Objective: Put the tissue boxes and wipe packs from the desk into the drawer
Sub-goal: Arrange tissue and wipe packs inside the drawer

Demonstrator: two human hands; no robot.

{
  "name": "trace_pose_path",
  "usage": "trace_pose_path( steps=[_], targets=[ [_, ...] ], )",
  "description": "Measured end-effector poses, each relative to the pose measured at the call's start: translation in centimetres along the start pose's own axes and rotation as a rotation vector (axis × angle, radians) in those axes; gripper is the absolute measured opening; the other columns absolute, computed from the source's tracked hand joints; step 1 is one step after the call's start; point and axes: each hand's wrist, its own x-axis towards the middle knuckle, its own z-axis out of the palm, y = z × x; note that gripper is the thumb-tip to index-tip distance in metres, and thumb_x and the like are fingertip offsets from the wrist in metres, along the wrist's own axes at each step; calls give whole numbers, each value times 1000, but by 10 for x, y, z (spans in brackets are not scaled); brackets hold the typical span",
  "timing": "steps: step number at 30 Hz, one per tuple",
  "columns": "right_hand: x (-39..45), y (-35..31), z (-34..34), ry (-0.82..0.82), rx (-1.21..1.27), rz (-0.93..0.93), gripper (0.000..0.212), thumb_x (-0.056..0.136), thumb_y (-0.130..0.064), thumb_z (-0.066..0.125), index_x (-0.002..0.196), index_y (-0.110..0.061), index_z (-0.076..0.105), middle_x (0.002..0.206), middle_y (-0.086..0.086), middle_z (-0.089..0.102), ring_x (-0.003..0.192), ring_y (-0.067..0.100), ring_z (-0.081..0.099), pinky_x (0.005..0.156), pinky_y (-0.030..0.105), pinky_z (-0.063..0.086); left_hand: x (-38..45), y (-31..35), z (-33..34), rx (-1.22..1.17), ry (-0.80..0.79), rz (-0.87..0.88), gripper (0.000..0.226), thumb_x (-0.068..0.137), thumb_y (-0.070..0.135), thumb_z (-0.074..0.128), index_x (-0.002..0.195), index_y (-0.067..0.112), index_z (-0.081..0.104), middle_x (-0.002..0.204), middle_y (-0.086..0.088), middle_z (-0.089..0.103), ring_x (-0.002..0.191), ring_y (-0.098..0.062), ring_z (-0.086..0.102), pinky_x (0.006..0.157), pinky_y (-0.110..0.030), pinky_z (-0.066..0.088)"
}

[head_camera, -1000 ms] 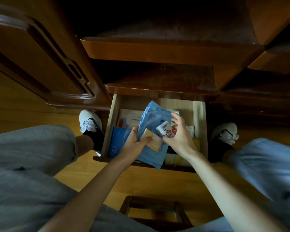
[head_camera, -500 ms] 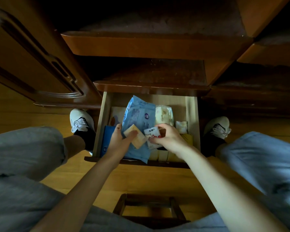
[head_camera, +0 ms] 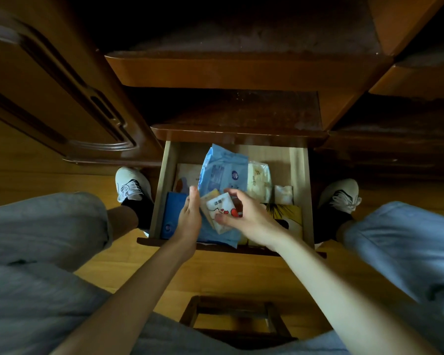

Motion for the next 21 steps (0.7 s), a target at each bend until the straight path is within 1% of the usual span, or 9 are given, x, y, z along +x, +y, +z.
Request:
trace_pose_path(
  steps=[5,8,10,12,13,14,16,18,21],
  targets=[
    [4,12,-3,-54,229,174,39,81,-28,86,113,-31,65,100,-18,76,92,-1,71,72,16,54,-5,-1,8,-16,23,-123,54,100,64,37,114,23,69,108,-7,73,101,-26,69,87,-42,57],
    [7,20,-7,-3,422,204,39,81,-17,82,114,-27,63,101,-11,78,93,7,74,78,28,60,-2,-4,6,91,-16,-73,25,102,42,55,110,20,63,108,-11,72,94,-25,69,73,-37,57],
    [9,22,-11,71,457,223,40,77,-22,77,115,-23,64,101,-2,78,97,18,74,81,33,61,0,-8,4,87,0,-67,22,101,32,60,117,16,60,108,-9,71,90,-22,69,64,-31,53],
    [12,23,-24,196,343,250,47,73,-37,68,113,-15,61,97,6,76,89,22,73,64,23,57,1,-9,0,50,75,-38,17,101,31,60,113,20,58,104,-5,70,86,-18,69,57,-27,51],
    [14,24,-34,251,222,279,53,71,-45,63,112,-12,54,94,6,72,81,18,69,56,21,52,1,-8,-4,39,120,-13,12,101,32,59,108,23,57,101,-1,70,83,-15,68,52,-24,51],
    [15,26,-46,268,66,309,55,71,-50,60,112,-16,46,94,2,66,78,14,64,55,24,50,1,-6,-8,27,161,13,8,101,33,59,104,26,56,98,1,69,80,-12,69,48,-22,51],
    [17,34,-69,169,-223,359,55,72,-53,57,117,-26,40,102,-2,59,86,17,61,67,32,49,4,-2,-19,-11,233,57,7,101,34,58,97,29,55,95,2,70,81,-13,69,47,-23,51],
    [19,41,-78,30,-414,402,49,78,-49,56,123,-34,43,108,-4,59,88,19,63,71,38,52,8,2,-27,-47,273,63,8,101,33,58,97,27,55,98,0,69,87,-18,69,56,-31,53],
    [20,56,-69,-98,-644,347,42,90,-35,49,132,-33,52,122,-5,63,95,18,67,83,46,58,13,4,-32,-108,301,25,8,101,33,57,98,26,54,101,-2,68,91,-21,68,64,-35,53]
  ],
)
